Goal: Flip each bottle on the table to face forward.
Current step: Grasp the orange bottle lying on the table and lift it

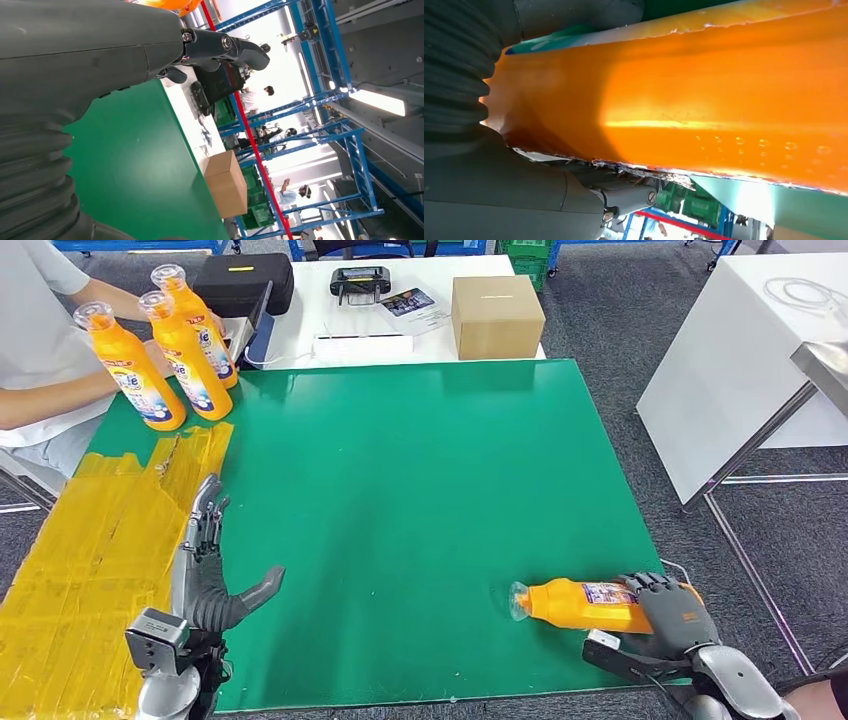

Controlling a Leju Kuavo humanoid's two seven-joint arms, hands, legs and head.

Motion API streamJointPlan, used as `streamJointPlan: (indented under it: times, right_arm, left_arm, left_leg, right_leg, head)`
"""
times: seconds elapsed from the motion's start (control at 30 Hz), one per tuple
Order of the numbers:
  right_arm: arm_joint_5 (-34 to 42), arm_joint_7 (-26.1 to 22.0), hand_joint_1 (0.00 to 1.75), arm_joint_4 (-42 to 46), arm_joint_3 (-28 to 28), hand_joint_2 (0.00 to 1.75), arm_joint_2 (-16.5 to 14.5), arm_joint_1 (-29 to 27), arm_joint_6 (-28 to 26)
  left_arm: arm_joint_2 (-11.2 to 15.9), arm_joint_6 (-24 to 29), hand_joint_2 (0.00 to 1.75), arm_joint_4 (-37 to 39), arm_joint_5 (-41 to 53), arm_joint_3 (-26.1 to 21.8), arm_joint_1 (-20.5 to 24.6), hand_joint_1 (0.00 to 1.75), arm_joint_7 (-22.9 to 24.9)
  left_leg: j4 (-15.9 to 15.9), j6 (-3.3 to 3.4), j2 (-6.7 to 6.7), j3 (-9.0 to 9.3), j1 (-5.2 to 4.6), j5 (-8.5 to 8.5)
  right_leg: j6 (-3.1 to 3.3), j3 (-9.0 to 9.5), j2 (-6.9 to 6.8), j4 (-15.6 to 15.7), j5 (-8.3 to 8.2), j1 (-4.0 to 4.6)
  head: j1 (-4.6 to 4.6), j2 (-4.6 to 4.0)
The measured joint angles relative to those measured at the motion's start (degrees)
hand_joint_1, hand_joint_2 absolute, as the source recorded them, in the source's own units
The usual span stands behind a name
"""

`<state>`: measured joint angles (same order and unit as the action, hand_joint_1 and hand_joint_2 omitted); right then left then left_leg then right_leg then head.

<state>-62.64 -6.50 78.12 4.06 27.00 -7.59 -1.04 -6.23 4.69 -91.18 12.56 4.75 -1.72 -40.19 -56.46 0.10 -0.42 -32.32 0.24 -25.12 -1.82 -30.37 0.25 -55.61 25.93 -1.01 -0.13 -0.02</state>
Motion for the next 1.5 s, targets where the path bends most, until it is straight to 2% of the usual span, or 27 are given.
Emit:
streamJointPlan:
  times: [0.13, 0.27, 0.37, 0.47, 0.6, 0.77, 0.93, 1.03, 1.13, 1.23, 1.4, 1.5]
  right_arm:
    - [1.3, -0.4, 1.73, -0.3, 0.2, 1.75, 1.0, 0.3, 0.7]
    - [1.4, -4.1, 1.75, -0.4, 0.6, 1.75, 0.0, 0.7, -5.8]
    - [0.3, -7.7, 1.75, 0.8, 1.7, 1.75, -3.2, 0.9, -12.6]
    - [1.2, -9.1, 1.75, 2.8, 3.4, 1.75, -7.5, 1.9, -17.6]
    - [13.0, -12.6, 1.75, 4.3, 3.7, 1.75, -14.2, 4.5, -22.9]
    - [28.1, -16.7, 1.75, 6.4, 3.2, 1.75, -21.8, 6.7, -20.9]
    - [34.6, -19.5, 1.75, 8.1, 2.5, 1.75, -27.4, 7.7, -20.7]
    - [39.0, -20.4, 1.75, 8.2, 2.4, 1.75, -29.9, 8.3, -19.0]
    - [46.9, -21.1, 1.75, 7.5, 2.3, 1.75, -32.2, 8.8, -12.4]
    - [54.4, -22.0, 1.75, 4.9, 2.3, 1.75, -34.3, 10.3, -4.6]
    - [57.2, -22.3, 1.75, 0.2, 2.4, 1.75, -36.5, 12.8, 0.3]
    - [59.3, -21.7, 1.75, -4.1, 2.8, 1.75, -37.5, 15.0, 5.3]
  left_arm:
    - [0.0, 0.0, 1.75, 0.4, -0.5, 0.0, 0.1, 0.0, 0.0]
    - [0.0, -0.3, 1.75, 0.5, -0.7, 0.0, 0.1, 0.0, 0.0]
    - [-0.5, -1.3, 1.75, 0.5, -0.8, 0.1, 0.5, 0.0, 0.6]
    - [-1.3, -1.4, 1.75, 0.5, -0.8, 0.7, 1.4, 0.0, 1.7]
    - [-1.8, -0.2, 1.75, 0.8, -0.7, 2.0, 2.0, 0.0, 2.2]
    - [-1.9, 0.7, 1.75, 0.8, 0.3, 4.7, 2.2, 0.0, 2.7]
    - [-1.8, 0.7, 1.75, 0.8, 1.0, 7.5, 2.2, 0.0, 4.1]
    - [-1.8, -1.6, 1.75, 0.9, -0.7, 9.0, 2.4, 0.0, 6.8]
    - [-1.8, -5.8, 1.75, 1.6, -4.6, 10.6, 3.2, 0.0, 11.1]
    - [-1.7, -9.3, 1.75, 2.8, -7.7, 12.3, 4.7, 0.0, 12.8]
    - [-1.6, -10.4, 1.75, 3.9, -8.5, 14.5, 6.4, 0.0, 13.0]
    - [-1.3, -11.5, 1.75, 4.4, -9.2, 15.7, 7.4, 0.0, 13.2]
  left_leg:
    - [0.0, 0.0, -0.06, 0.01, 0.0, 0.0]
    - [0.0, 0.0, -0.06, 0.0, -0.01, 0.01]
    - [0.0, 0.0, 0.0, -0.02, 0.01, 0.01]
    - [0.0, -0.02, 0.0, -0.03, 0.06, 0.03]
    - [0.0, -0.05, 0.08, -0.05, 0.2, 0.04]
    - [0.0, -0.06, 0.0, -0.15, 0.2, 0.04]
    - [0.0, -0.05, -0.01, -0.19, 0.18, 0.04]
    - [0.0, -0.05, 0.0, -0.2, 0.17, 0.04]
    - [0.0, -0.06, 0.0, -0.21, 0.17, 0.05]
    - [0.0, -0.07, 0.0, -0.21, 0.19, 0.06]
    - [0.0, -0.08, -0.01, -0.24, 0.19, 0.07]
    - [0.0, -0.08, 0.0, -0.26, 0.19, 0.07]
  right_leg:
    - [0.0, 0.08, -0.05, 0.0, 0.0, 0.0]
    - [0.0, 0.13, -0.06, 0.0, -0.01, 0.0]
    - [0.0, 0.09, -0.02, 0.0, -0.02, 0.02]
    - [0.0, 0.06, -0.02, 0.0, -0.02, 0.08]
    - [0.01, 0.03, -0.01, 0.0, -0.01, 0.21]
    - [0.01, -0.04, -0.03, 0.0, -0.01, 0.2]
    - [0.01, -0.08, -0.04, 0.0, -0.01, 0.17]
    - [0.01, -0.09, -0.04, 0.0, -0.01, 0.17]
    - [0.01, -0.11, -0.04, 0.0, -0.01, 0.17]
    - [0.01, -0.11, -0.04, 0.0, -0.01, 0.19]
    - [0.01, -0.12, -0.04, -0.1, -0.01, 0.19]
    - [0.01, -0.14, -0.03, -0.1, -0.01, 0.19]
  head:
    - [0.01, 0.0]
    - [0.03, 0.0]
    - [-0.01, 0.0]
    - [-0.02, 0.0]
    - [-0.01, 0.0]
    - [0.0, 0.0]
    - [0.01, 0.0]
    - [0.01, 0.0]
    - [0.01, 0.0]
    - [0.0, 0.0]
    - [0.01, 0.0]
    - [0.02, 0.0]
